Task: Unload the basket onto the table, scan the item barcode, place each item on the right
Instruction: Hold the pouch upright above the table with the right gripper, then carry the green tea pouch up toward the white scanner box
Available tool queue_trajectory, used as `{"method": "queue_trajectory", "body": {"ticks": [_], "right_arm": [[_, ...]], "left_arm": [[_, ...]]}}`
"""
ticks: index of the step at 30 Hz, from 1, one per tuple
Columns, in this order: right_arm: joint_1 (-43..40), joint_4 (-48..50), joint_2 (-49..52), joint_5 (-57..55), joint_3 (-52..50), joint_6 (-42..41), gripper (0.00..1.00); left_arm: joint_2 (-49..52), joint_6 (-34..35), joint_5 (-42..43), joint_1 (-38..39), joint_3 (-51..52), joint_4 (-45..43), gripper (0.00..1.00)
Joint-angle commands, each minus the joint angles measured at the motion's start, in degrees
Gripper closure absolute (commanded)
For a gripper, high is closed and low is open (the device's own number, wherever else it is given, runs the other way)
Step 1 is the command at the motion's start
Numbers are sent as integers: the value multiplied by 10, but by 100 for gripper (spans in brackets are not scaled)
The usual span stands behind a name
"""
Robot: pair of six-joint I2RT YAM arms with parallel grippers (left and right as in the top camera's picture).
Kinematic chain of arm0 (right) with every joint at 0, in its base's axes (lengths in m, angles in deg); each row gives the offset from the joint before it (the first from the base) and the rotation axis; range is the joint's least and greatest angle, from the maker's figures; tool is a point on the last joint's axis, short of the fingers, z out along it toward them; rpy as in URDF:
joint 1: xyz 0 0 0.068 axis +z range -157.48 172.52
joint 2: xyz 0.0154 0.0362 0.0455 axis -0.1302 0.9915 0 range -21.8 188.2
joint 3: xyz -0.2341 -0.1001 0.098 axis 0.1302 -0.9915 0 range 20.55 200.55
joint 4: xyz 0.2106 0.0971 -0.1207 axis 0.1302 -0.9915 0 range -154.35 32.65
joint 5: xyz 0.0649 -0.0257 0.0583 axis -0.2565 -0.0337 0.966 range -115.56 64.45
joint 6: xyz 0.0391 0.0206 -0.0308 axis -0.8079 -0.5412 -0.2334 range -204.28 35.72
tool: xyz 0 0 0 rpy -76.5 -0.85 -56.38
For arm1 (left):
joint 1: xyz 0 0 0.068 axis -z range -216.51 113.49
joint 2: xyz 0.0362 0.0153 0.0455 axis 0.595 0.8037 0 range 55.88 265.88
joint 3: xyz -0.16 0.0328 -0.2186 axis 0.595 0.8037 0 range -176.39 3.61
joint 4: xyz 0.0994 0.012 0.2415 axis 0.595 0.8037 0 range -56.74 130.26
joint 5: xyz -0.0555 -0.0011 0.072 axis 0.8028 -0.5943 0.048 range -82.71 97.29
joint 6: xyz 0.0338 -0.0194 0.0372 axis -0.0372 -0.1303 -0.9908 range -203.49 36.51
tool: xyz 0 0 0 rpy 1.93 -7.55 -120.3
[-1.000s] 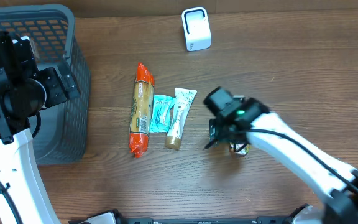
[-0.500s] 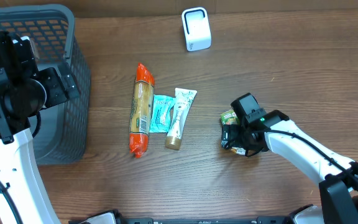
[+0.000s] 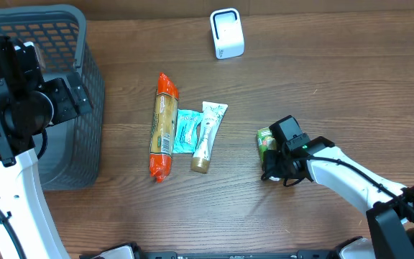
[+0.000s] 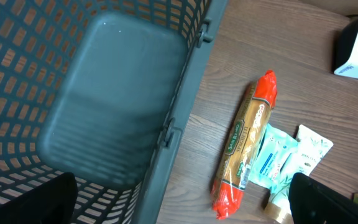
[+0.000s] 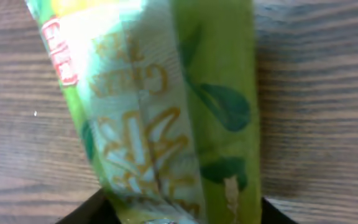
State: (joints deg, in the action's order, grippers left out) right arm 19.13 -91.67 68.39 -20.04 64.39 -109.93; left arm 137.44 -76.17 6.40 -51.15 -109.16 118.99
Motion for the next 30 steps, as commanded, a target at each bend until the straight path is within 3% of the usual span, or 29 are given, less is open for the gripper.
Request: {"method": "queue_trajectory", "body": {"ticks": [1,5,8,15,24,30], "right_arm": [[-1,2,3,19,-17,-9,71],[-1,-36,2,62,12,3,91],[-1,-60,-3,134,46,38,96],[-1,-104,-36,341,167,86,96],[-1,-169,-75,370,302,77,96],[-17,-136,-98,486,337,36,96]], "left_arm": [[2,4,5,-1,2,-2,0],[2,4,5,-1,2,-2,0],[2,4,5,-1,2,-3,0],[2,4,5,-1,2,-3,0],[2,4,5,-1,2,-3,0],[2,4,5,-1,2,-3,1]]}}
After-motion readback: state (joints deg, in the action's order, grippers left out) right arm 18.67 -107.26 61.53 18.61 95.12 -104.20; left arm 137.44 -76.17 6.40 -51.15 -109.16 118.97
